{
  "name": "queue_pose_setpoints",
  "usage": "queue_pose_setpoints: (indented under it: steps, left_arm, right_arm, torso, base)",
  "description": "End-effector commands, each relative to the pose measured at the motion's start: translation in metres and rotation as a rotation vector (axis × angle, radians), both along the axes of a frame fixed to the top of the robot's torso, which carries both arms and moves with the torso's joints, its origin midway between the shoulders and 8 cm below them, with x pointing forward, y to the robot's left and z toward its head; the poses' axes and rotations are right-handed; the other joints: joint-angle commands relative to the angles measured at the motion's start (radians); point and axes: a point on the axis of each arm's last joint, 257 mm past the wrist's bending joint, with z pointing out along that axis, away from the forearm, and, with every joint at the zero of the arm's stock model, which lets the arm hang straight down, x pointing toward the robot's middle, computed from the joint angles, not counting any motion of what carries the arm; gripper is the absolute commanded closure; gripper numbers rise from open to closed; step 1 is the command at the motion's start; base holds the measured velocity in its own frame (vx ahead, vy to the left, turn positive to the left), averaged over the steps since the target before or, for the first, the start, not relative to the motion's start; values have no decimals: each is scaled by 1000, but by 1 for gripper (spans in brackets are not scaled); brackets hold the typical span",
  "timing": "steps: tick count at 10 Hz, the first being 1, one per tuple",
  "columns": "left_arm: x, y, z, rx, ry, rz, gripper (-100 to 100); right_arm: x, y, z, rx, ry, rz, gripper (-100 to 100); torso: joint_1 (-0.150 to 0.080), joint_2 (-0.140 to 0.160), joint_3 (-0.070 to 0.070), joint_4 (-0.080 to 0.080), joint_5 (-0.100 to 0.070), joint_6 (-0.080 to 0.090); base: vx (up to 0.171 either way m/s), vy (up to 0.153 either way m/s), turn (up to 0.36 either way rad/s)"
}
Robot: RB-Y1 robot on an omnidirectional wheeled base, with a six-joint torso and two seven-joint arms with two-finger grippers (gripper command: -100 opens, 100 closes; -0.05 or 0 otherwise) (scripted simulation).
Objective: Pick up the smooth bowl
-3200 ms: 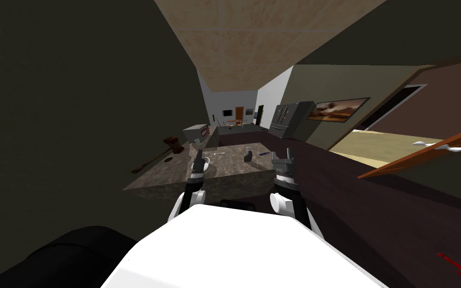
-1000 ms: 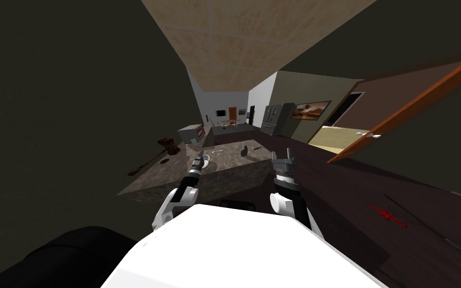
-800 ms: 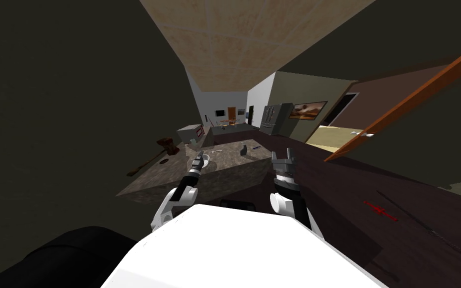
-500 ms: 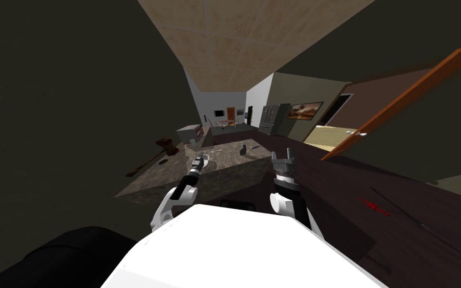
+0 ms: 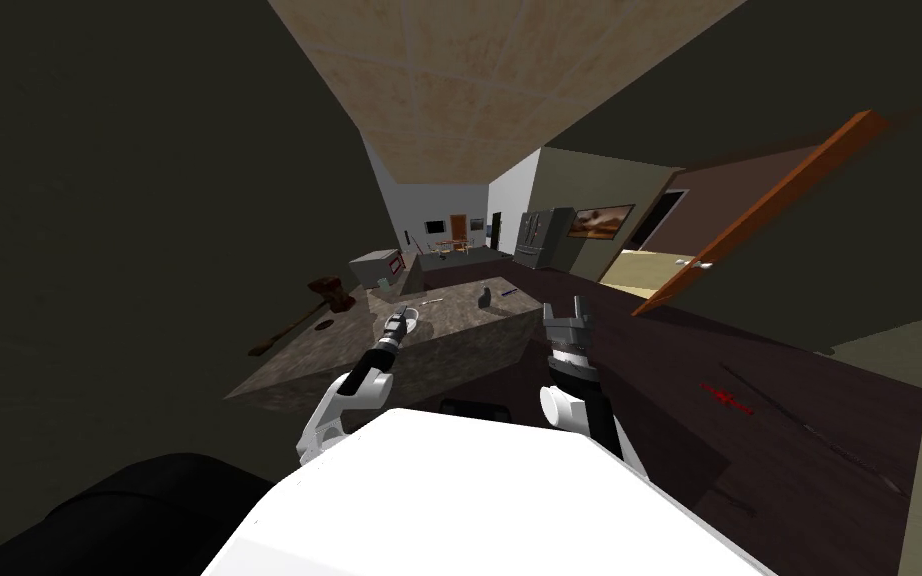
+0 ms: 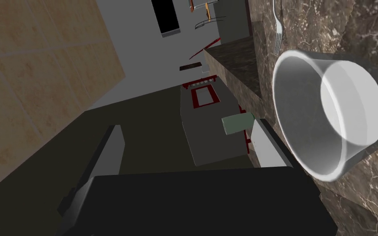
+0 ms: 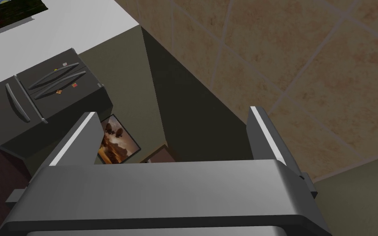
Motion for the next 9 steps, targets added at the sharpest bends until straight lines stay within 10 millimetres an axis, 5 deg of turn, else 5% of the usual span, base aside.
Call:
queue_pose_setpoints:
  steps: [1, 9]
  left_arm:
    - [0, 2, -9, -8, 39, 9, -100]
    - [-4, 12, -39, -72, 192, 36, -100]
  right_arm:
    - [0, 0, 0, 0, 0, 0, 0]
    - [0, 0, 0, 0, 0, 0, 0]
  torso:
    - [0, 0, 0, 0, 0, 0]
    - [0, -1, -1, 0, 0, 0]
  base:
    - [-20, 9, 14]
    - [-31, 20, -57]
